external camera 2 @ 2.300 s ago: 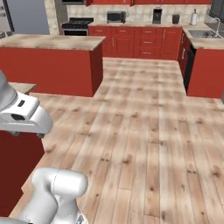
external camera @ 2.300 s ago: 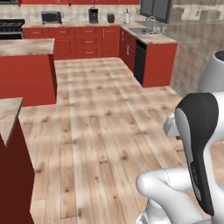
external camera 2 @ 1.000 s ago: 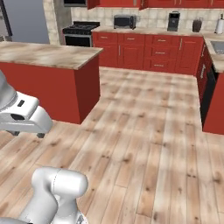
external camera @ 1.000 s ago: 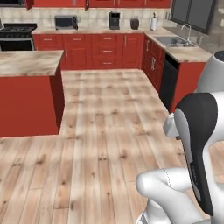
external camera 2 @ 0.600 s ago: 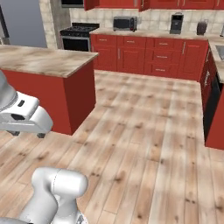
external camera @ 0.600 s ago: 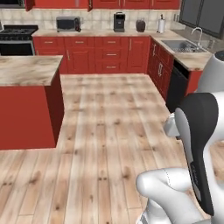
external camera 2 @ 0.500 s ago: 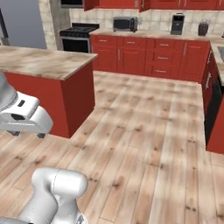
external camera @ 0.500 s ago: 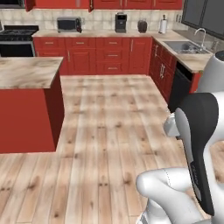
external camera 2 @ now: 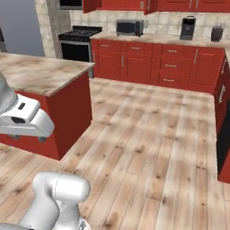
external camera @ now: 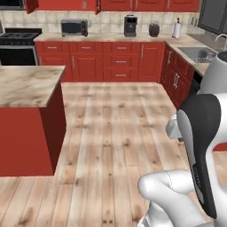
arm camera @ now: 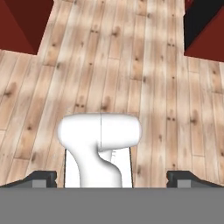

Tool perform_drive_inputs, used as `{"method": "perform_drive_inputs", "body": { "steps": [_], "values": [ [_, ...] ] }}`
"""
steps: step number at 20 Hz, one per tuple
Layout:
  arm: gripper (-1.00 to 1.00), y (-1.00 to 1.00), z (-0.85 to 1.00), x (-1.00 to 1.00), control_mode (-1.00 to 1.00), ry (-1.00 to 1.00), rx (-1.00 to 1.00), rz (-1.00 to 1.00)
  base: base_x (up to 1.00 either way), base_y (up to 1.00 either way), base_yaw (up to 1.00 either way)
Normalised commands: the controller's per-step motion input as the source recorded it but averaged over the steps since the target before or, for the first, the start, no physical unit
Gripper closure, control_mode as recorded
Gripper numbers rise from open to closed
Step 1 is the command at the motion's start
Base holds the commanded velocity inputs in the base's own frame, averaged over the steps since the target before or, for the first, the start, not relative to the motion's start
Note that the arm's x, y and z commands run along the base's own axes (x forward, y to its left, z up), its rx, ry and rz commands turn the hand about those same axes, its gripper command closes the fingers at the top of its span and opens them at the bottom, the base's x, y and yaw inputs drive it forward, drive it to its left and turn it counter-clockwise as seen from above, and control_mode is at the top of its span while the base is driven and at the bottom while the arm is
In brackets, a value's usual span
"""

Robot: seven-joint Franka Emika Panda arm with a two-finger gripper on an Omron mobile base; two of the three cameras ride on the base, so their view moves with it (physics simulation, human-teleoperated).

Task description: There is a bowl on the dining counter. Grab a lemon wedge from the fridge and place it in the bowl. Then get the liquor bottle and glass cup from the cabinet and place them next to the bowl.

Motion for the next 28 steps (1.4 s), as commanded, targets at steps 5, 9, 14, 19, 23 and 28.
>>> {"method": "perform_drive_inputs", "body": {
  "steps": [5, 9, 14, 19, 23, 28],
  "values": [
    [-1.00, 0.00, 0.00, 0.00, 1.00, 0.00, 0.00, 0.00, 1.00, -0.34, 0.08],
    [-1.00, 0.00, 0.00, 0.00, 1.00, 0.00, 0.00, 0.00, 1.00, -0.34, 0.08],
    [-1.00, 0.00, 0.00, 0.00, 1.00, 0.00, 0.00, 0.00, 1.00, -0.34, 0.09],
    [-1.00, 0.00, 0.00, 0.00, 1.00, 0.00, 0.00, 0.00, 1.00, -0.34, 0.08],
    [-1.00, 0.00, 0.00, 0.00, 1.00, 0.00, 0.00, 0.00, 1.00, -0.30, 0.07],
    [-1.00, 0.00, 0.00, 0.00, 1.00, 0.00, 0.00, 0.00, 1.00, -0.23, 0.06]
  ]
}}
